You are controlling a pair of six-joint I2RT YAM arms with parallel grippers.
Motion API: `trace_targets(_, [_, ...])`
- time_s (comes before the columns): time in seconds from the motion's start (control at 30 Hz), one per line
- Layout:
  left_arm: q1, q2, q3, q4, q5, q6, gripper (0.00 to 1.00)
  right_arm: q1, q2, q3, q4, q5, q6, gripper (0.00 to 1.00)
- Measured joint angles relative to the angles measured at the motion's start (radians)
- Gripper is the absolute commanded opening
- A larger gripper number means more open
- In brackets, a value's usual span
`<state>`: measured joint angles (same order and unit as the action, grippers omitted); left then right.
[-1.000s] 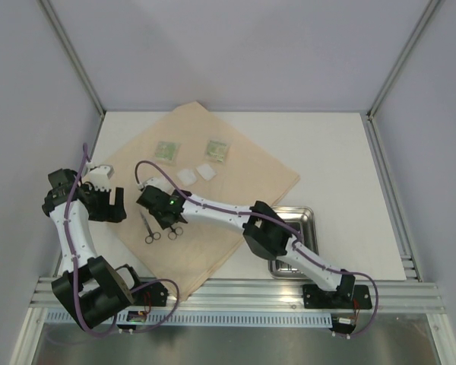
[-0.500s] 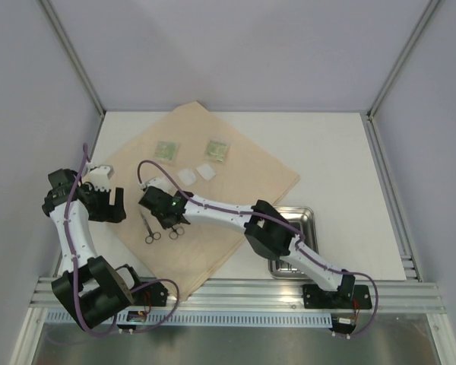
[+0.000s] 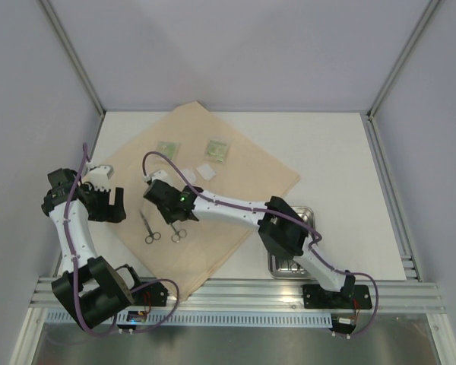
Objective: Prepare the surgical pack
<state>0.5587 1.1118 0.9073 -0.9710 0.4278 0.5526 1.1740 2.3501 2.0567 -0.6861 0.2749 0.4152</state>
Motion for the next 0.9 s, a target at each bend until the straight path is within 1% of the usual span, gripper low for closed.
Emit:
trace_targets(0.33, [0.000,-0.013,0.000,-0.003,-0.013,0.013,0.90,-0.007,-0.013,-0.071,0.026,-0.007,-0.002,0.00])
trace_targets(0.5, [0.000,-0.035,0.000,-0.005,-0.019,0.022,0.90,-0.014,-0.013,-0.079,0.043,-0.040,-0.002,0.01])
trace_targets(0.53, [0.000,-0.036,0.000,-0.005,-0.019,0.022,0.90,-0.015,-0.013,-0.079,0.047,-0.047,-0.002,0.06])
trace_targets(0.6, [0.000,-0.036,0.000,-0.005,-0.019,0.022,0.91,-0.016,-0.013,-0.078,0.053,-0.068,-0.001,0.12])
trace_targets(0.63, [0.000,-0.036,0.000,-0.005,-0.019,0.022,0.91,-0.016,-0.012,-0.076,0.053,-0.079,-0.002,0.18])
trace_targets(0.7, [0.000,-0.036,0.000,-0.005,-0.019,0.022,0.91,-0.016,-0.008,-0.052,0.039,-0.096,-0.006,0.23])
trace_targets(0.9, [0.000,-0.036,0.000,-0.005,-0.019,0.022,0.91,-0.016,0.067,0.096,-0.020,-0.090,-0.022,0.24])
